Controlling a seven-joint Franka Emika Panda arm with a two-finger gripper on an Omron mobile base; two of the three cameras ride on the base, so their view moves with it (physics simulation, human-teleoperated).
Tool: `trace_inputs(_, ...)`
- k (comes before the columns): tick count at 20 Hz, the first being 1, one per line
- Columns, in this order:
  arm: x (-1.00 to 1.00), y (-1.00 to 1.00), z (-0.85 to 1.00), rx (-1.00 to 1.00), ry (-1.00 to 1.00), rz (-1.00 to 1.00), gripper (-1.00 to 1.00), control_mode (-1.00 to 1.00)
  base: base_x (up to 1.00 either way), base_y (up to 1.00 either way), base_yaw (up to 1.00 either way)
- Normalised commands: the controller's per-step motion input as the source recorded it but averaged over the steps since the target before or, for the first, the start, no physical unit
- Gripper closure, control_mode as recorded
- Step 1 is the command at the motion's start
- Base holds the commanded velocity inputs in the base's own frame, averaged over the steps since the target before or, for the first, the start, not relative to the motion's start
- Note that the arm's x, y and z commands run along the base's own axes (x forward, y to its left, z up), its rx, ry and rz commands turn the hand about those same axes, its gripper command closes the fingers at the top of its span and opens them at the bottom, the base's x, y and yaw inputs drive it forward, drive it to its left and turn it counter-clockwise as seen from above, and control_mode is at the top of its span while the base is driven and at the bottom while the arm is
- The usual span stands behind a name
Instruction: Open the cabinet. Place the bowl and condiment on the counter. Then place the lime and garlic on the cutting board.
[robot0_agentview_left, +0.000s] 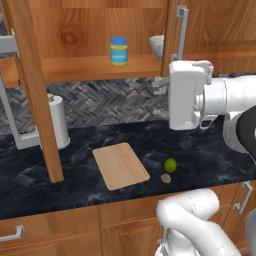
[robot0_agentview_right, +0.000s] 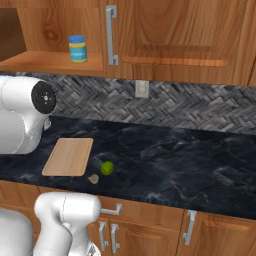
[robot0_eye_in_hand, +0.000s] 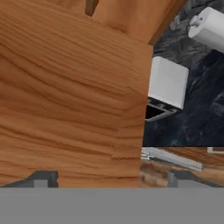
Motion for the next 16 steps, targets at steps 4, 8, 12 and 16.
trace_inputs(4,0.36,-0.66,0.00,-0.01,-0.31,0.00,-1.00,-1.00,0.00,0.00,0.00)
trace_inputs(8,0.39,-0.55,0.00,-0.01,-0.31,-0.03,-1.00,-1.00,0.00,0.00,0.00)
trace_inputs(12,0.24,-0.48,0.00,-0.12,-0.26,-0.07,-1.00,-1.00,0.00,0.00,0.00)
trace_inputs(16,0.05,-0.52,0.00,-0.17,-0.14,-0.10,-1.00,-1.00,0.00,0.00,0.00)
